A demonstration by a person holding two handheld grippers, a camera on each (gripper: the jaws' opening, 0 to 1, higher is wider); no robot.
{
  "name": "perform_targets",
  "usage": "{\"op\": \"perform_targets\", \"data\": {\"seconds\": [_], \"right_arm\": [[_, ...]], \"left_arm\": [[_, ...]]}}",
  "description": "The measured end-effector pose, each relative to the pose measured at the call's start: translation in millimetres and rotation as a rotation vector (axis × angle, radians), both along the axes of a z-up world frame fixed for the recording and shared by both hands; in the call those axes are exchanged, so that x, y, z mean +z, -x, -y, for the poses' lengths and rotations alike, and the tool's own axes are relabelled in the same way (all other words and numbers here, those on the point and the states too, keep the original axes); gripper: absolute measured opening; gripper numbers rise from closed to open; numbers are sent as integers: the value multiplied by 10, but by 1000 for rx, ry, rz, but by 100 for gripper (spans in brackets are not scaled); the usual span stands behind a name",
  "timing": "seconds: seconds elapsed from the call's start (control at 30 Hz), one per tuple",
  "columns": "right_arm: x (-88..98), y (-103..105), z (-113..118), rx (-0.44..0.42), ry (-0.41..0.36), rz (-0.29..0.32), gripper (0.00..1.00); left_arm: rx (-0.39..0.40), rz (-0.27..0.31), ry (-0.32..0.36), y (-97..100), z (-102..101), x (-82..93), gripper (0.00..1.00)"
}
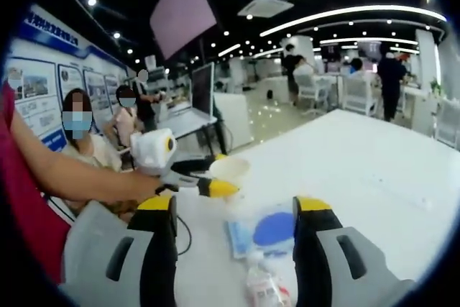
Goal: Arrange the tabletop items into an orderly group along one side of the table until the central work area is clear of visible clutter.
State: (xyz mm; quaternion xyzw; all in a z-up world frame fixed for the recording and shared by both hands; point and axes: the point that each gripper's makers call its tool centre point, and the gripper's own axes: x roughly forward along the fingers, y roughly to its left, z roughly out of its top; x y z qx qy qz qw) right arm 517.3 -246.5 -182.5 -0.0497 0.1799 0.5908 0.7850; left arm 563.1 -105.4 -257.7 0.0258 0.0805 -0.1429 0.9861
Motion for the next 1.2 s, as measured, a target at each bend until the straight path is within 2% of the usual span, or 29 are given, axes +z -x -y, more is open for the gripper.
{"op": "perform_targets", "data": {"seconds": [0.13,0.43,0.67,0.83,0.93,1.13,1.2], "right_arm": [[-54,-30,48,-15,6,-13,64],[-194,-98,107,-46,13,-54,63],[-273,-137,129,-65,14,-73,62],[-330,-142,159,-74,23,-85,62],[-332,-152,176,-85,13,-97,62],[-341,-159,187,-94,12,-98,61],[-338,-159,189,-95,12,-95,61]], "left_arm": [[63,8,6,-102,-157,-142,43],[128,-7,41,-277,-427,-443,42],[142,-24,29,-377,-518,-615,42],[152,-15,39,-377,-561,-665,43],[157,-39,23,-364,-599,-753,43],[147,-51,17,-342,-603,-800,44],[151,-75,26,-323,-601,-831,44]]}}
